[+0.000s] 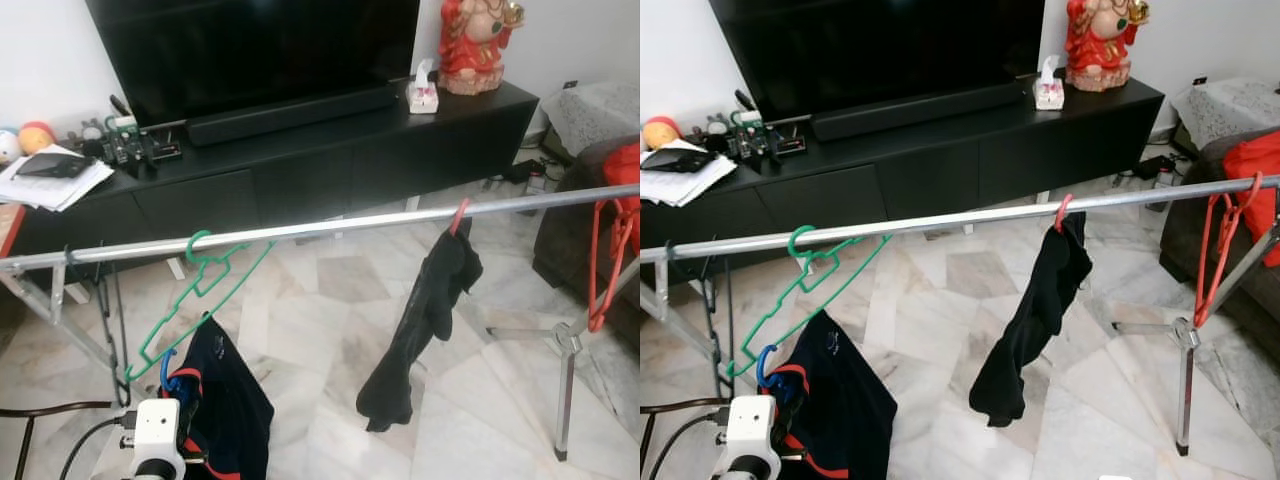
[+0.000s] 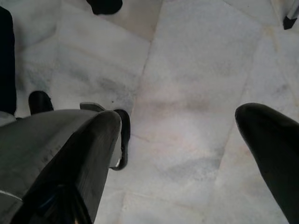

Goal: Hang hanger

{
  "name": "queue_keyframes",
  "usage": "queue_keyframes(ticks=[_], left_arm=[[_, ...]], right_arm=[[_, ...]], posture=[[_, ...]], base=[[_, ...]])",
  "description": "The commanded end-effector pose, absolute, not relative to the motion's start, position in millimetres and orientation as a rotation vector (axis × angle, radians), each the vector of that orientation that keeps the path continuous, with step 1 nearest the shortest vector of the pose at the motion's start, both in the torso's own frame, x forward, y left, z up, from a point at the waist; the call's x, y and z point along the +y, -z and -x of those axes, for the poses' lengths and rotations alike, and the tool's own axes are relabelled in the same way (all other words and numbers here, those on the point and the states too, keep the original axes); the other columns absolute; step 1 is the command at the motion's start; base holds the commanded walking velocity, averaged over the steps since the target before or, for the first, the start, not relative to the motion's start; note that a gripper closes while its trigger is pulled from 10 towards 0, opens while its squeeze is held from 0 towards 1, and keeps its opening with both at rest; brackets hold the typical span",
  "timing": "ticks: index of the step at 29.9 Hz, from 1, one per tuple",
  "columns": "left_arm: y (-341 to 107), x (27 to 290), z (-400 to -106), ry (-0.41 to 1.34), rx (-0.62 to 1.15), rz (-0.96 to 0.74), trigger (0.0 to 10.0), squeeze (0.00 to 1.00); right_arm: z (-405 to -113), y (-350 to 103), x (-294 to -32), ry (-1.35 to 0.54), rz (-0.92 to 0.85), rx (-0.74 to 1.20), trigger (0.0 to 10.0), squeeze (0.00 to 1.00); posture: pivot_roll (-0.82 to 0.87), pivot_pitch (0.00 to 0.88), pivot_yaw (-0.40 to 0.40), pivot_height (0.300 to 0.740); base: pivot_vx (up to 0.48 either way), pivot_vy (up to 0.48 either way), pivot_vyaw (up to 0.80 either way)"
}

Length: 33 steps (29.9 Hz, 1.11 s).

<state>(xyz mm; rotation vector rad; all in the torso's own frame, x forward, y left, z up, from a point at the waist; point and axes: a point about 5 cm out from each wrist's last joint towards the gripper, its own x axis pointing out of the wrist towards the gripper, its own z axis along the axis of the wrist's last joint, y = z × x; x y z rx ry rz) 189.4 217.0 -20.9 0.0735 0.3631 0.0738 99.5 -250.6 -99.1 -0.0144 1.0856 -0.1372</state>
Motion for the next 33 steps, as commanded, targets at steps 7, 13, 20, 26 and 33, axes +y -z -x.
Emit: queue_keyframes(ticks=[7, 13, 20, 26, 33], left_arm=[[15.9, 220.2, -191.5, -0.073, 0.337, -0.086, 10.0, 0.0], [15.5, 220.9, -192.0, -0.074, 0.336, -0.088, 10.0, 0.0], [15.2, 221.3, -191.7, -0.071, 0.337, -0.089, 10.0, 0.0], [14.9, 221.4, -192.2, -0.071, 0.337, -0.089, 10.0, 0.0], [15.1, 221.0, -192.4, -0.072, 0.337, -0.086, 10.0, 0.0]], right_arm=[[-99.0, 99.7, -249.2, 0.14, 0.004, 1.087, 10.0, 0.0], [-99.5, 99.7, -248.4, 0.139, 0.0, 1.084, 10.0, 0.0], [-99.2, 99.9, -248.0, 0.141, -0.003, 1.083, 10.0, 0.0], [-99.5, 99.9, -247.8, 0.138, -0.002, 1.084, 10.0, 0.0], [-99.9, 99.7, -247.9, 0.136, -0.001, 1.082, 10.0, 0.0]], posture=[[-0.09, 0.0, 0.066, 0.74], [-0.08, 0.0, 0.066, 0.74], [-0.08, 0.0, 0.07, 0.74], [-0.08, 0.0, 0.068, 0.74], [-0.08, 0.0, 0.067, 0.74]], base=[[-0.27, 0.0, 0.0], [-0.272, 0.0, 0.0], [-0.273, 0.0, 0.0], [-0.271, 0.0, 0.0], [-0.272, 0.0, 0.0]])
